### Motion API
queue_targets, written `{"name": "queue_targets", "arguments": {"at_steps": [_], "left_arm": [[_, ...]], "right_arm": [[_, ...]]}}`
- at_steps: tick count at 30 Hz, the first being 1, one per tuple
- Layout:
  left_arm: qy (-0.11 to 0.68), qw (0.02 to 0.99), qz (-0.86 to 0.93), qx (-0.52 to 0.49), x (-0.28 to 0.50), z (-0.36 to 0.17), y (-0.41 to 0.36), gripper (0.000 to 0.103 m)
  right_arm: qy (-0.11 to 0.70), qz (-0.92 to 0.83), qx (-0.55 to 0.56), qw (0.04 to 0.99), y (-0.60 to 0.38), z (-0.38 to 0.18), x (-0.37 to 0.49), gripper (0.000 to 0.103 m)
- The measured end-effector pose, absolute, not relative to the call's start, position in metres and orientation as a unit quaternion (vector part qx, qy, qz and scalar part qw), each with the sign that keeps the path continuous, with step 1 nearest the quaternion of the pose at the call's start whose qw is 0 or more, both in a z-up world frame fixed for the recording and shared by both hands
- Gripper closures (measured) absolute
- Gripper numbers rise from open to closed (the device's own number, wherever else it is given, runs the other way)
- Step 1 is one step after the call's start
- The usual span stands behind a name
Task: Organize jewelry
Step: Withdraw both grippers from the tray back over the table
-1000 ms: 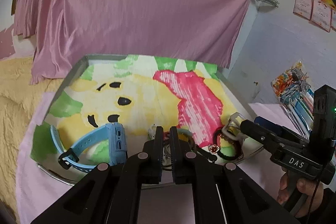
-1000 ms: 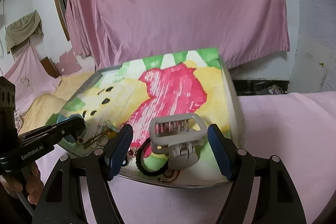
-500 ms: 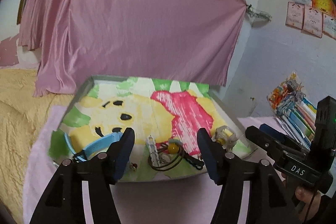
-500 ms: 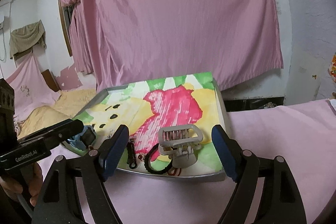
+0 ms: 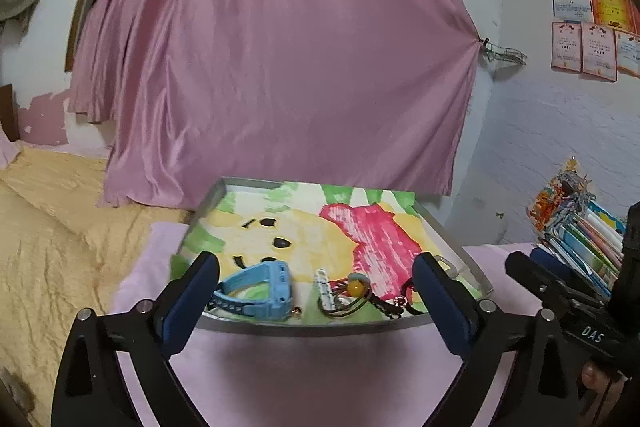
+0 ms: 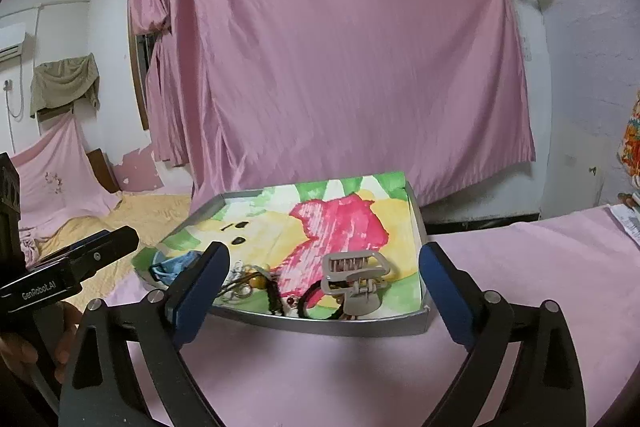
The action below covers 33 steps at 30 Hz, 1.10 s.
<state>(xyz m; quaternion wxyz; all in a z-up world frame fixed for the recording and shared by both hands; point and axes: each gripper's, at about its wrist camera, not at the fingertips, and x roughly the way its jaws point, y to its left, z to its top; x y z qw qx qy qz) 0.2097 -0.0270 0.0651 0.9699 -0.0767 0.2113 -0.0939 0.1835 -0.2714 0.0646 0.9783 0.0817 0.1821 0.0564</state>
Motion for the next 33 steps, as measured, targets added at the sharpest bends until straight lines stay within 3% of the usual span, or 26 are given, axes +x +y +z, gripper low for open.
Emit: {"name": "queue_targets", "arguments": {"at_steps": [4,8,33], "left_arm": [[0.195,0.975,-0.082,-0.068,0.19,0.068,-0.023,0.001],[0.179,0.979,-0.069,-0.07,0.172,0.069,-0.018,0.0],[0.141,0.988,-0.034,-0.049,0.066,0.057,0.014,0.0]], "right_arm": [[0.166,0.054,0.078,0.981,-0.269,0.069,0.163,0.01],[0.153,0.05,0.076,0.984,-0.267,0.071,0.143,0.002],[0.101,0.03,0.047,0.993,-0.248,0.066,0.026,0.002]]}}
